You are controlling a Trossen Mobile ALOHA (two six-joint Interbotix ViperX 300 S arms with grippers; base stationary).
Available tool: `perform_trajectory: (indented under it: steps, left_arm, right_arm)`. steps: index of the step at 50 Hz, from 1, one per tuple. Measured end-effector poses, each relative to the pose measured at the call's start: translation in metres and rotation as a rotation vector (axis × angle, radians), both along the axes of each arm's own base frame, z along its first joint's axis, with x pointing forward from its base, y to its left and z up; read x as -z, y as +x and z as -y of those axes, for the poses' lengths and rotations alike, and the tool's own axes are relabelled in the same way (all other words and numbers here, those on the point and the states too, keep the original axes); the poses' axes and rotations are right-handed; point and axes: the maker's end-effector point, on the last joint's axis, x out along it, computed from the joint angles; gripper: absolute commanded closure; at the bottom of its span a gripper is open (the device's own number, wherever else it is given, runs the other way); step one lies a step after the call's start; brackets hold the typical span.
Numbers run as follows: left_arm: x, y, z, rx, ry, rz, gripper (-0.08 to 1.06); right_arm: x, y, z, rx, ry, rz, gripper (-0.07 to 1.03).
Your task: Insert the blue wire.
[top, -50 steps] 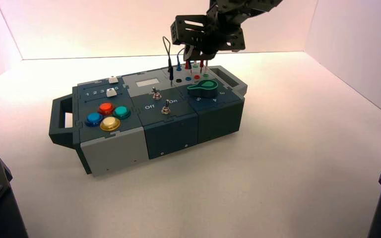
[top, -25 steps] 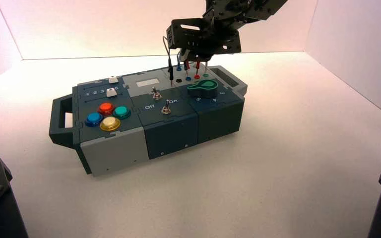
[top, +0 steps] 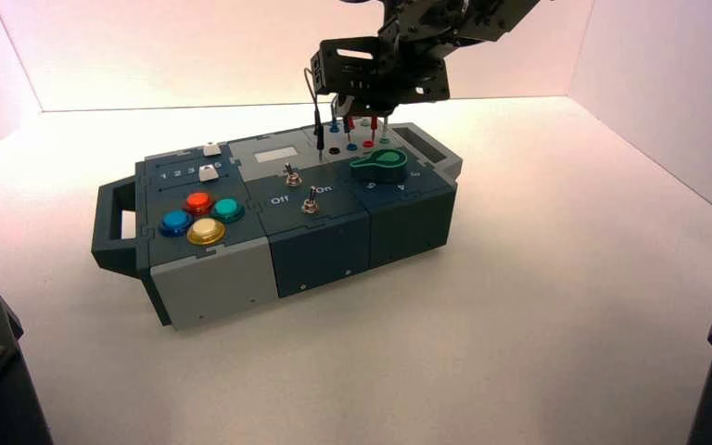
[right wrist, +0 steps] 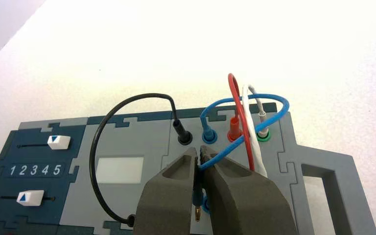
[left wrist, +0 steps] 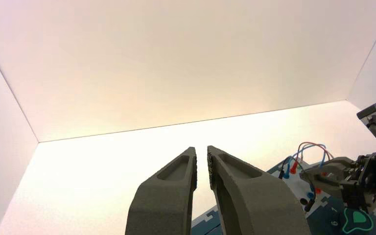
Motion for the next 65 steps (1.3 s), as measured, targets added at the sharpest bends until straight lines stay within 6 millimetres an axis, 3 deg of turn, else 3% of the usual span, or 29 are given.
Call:
perform_trajectory:
  steps: [27, 65]
  left_arm:
    - [-0.0003, -0.0002, 0.0000, 0.000, 0.000, 0.002, 0.83]
    - [-0.0003, -0.0002, 0.0000, 0.000, 0.000, 0.002, 0.83]
  right_arm:
    - [0.0090, -0.0010, 0.0005, -0.008, -0.018, -0.009, 0.98]
    - [0.0068, 0.0051, 0.0009, -0.005, -0.011, 0.031, 0.98]
